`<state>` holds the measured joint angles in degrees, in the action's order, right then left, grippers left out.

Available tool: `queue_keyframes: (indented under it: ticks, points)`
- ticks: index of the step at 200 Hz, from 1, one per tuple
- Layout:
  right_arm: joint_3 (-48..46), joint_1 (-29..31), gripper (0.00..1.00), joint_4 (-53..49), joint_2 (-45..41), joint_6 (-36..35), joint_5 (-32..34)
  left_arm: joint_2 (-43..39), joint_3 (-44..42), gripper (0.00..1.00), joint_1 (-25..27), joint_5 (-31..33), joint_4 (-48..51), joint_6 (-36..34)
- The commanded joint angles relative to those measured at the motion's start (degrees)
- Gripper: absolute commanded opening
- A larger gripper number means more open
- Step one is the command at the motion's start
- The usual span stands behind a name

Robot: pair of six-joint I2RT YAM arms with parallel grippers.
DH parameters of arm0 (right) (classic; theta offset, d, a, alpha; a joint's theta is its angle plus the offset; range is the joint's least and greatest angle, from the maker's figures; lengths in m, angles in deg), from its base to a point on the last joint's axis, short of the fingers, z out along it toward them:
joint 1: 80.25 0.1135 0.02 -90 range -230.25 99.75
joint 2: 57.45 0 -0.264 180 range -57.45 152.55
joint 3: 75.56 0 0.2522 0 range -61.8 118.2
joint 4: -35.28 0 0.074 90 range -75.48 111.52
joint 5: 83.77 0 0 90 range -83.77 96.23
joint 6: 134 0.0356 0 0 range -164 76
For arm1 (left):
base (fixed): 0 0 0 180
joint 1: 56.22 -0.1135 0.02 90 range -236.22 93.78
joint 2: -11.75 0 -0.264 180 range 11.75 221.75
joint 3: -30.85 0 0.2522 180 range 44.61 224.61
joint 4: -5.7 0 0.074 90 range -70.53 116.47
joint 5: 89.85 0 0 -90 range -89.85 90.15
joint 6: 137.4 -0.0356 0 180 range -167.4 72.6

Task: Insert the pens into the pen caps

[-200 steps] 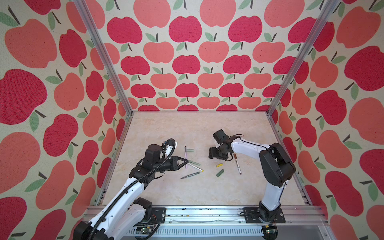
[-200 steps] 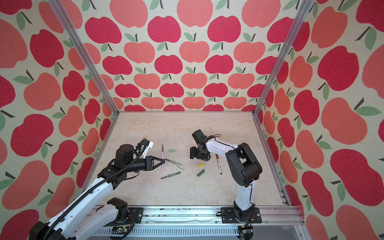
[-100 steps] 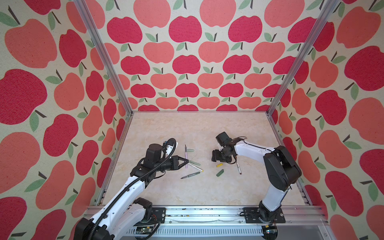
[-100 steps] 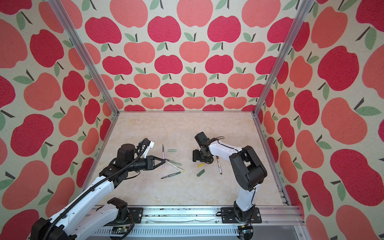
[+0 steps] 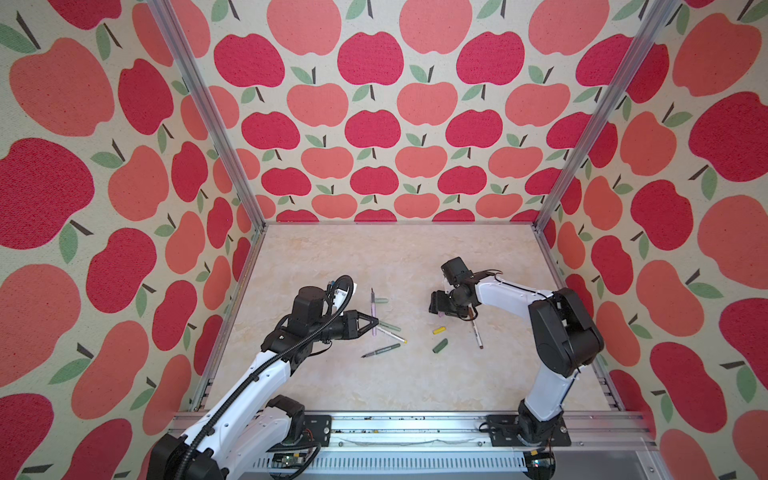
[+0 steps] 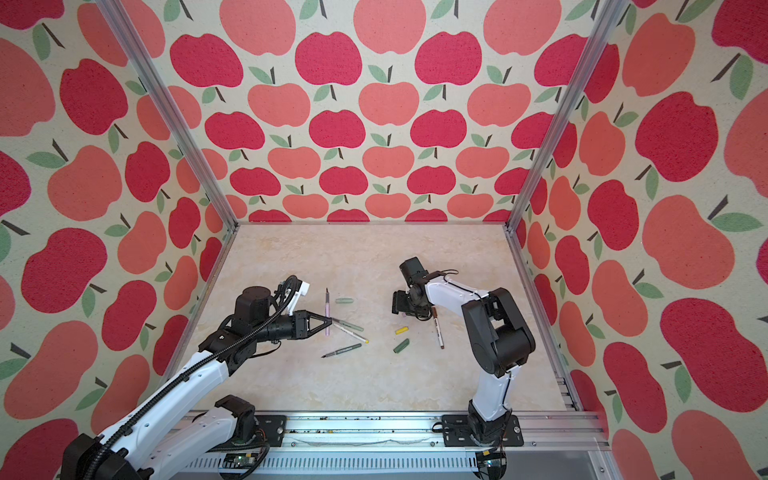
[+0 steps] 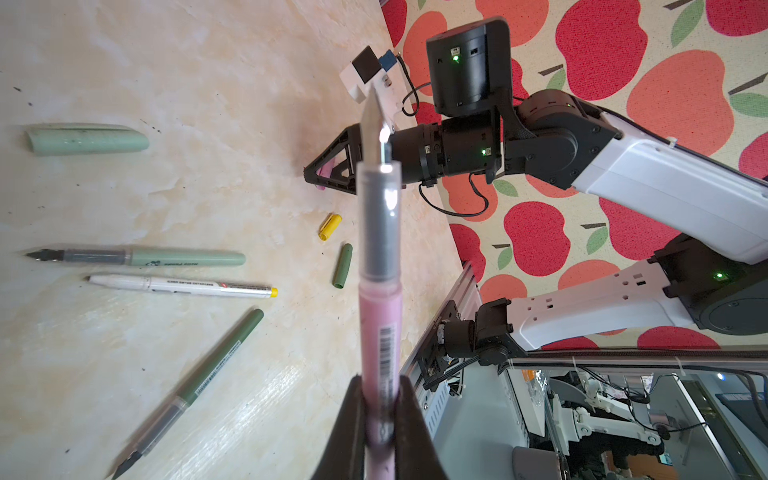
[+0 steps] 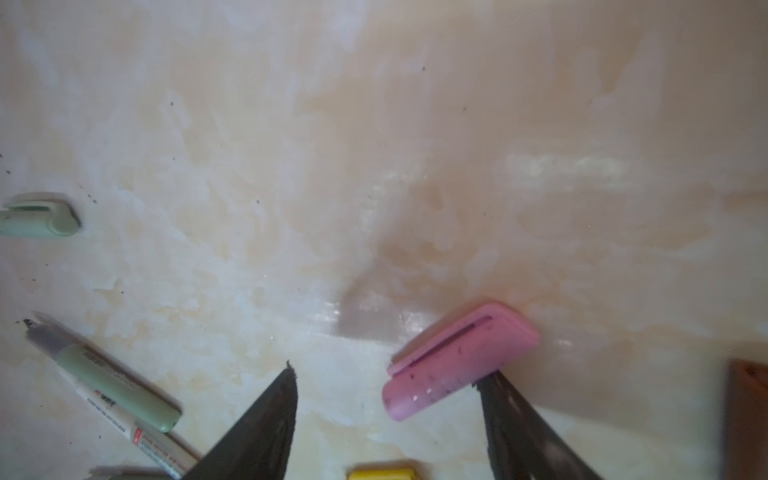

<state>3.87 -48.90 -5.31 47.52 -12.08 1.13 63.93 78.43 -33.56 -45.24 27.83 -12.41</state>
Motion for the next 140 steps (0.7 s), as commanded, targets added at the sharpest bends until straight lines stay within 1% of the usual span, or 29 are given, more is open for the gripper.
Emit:
queue_keyframes:
  ticks: [1, 28, 59, 103, 140]
  points:
    - [2.6, -0.2, 0.7, -1.5, 4.8, -2.3, 1.9, -0.7, 2.1, 0.0, 0.3, 1.1, 0.5, -1.0]
    - [4.6, -0.1, 0.64, -3.8, 7.1, -4.0, 4.4, -0.9, 2.1, 0.0, 0.3, 1.4, 0.8, -1.1]
    - [3.2, 0.3, 0.57, -4.4, 6.9, -5.5, 6.3, -0.2, 2.2, 0.0, 0.3, 1.4, 0.2, -0.9]
    - [-1.7, 0.5, 0.47, -2.9, 3.8, -5.6, 6.1, 1.2, 2.8, 0.0, 0.5, 1.1, -0.4, -0.7]
    - [-4.5, 0.7, 0.34, -1.8, 1.7, -5.4, 5.5, 2.3, 3.4, 0.0, 1.2, 1.5, -0.9, -0.6]
